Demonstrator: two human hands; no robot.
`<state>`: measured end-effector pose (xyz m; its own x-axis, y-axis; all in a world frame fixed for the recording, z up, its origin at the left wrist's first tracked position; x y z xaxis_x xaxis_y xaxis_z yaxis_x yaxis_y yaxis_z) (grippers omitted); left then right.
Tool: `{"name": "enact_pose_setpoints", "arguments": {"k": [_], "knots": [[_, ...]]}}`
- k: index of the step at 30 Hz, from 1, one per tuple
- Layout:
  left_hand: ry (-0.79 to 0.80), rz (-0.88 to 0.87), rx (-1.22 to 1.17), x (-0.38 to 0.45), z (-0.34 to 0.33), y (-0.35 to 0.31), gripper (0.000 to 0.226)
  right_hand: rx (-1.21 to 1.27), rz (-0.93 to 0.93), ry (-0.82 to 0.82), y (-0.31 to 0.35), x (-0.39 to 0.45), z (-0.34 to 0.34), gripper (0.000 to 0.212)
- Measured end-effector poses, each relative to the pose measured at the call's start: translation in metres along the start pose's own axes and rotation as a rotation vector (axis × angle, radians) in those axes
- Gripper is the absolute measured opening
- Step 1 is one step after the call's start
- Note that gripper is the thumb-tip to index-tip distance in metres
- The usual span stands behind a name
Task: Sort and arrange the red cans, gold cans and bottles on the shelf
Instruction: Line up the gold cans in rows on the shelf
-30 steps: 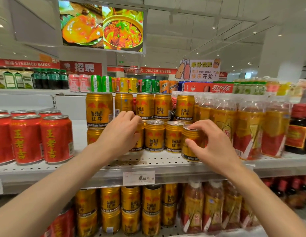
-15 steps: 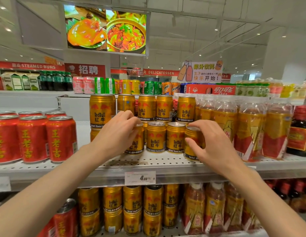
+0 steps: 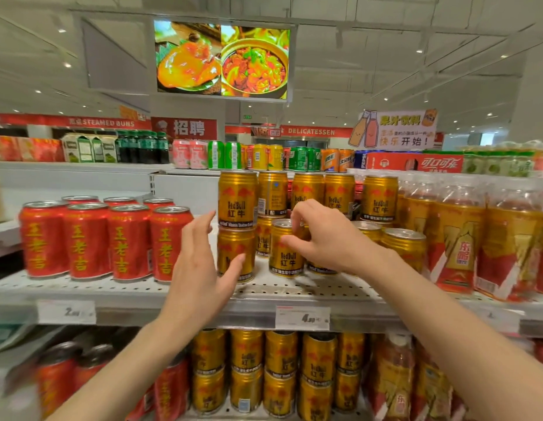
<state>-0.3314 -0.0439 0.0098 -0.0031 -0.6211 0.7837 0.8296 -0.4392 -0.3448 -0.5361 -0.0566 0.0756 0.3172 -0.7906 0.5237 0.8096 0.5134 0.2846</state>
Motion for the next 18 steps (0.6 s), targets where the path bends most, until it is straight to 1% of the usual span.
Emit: {"name": "enact_pose_setpoints", "arguments": {"k": [3, 5, 7, 10, 13, 18], "knots": [[0.143, 0.085, -0.1, 0.009, -0.008, 0.004, 0.09, 0.049, -0.066, 0.03, -0.002, 0.01, -0.006, 0.032], [0.245, 0.091, -0.213, 0.016, -0.011, 0.003, 0.082, 0.086, -0.097, 0.04, -0.004, 0.013, -0.009, 0.034], [0.319, 0.087, -0.293, 0.019, -0.013, 0.005, 0.074, 0.135, -0.108, 0.006, -0.006, 0.013, -0.01, 0.033], [0.336, 0.068, -0.375, 0.019, -0.016, 0.01, 0.074, 0.198, -0.089, -0.054, -0.002, 0.01, -0.015, 0.033], [0.336, 0.053, -0.414, 0.018, -0.017, 0.013, 0.072, 0.224, -0.071, -0.078, 0.005, 0.006, -0.02, 0.033], [0.349, 0.073, -0.438, 0.019, -0.019, 0.017, 0.076, 0.246, -0.089, -0.028, 0.005, 0.005, -0.014, 0.037]]}}
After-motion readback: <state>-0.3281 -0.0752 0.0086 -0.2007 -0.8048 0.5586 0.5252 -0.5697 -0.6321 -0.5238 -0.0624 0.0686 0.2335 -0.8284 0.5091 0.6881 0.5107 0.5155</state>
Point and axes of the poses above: each hand's wrist, its own x-axis towards the middle knuckle, its own z-axis out of the back of the hand, y = z × x, the point moved 5 cm from there along x, towards the middle knuckle, and after that the axes turned 15 degrees about x, right-handed, at the moved point
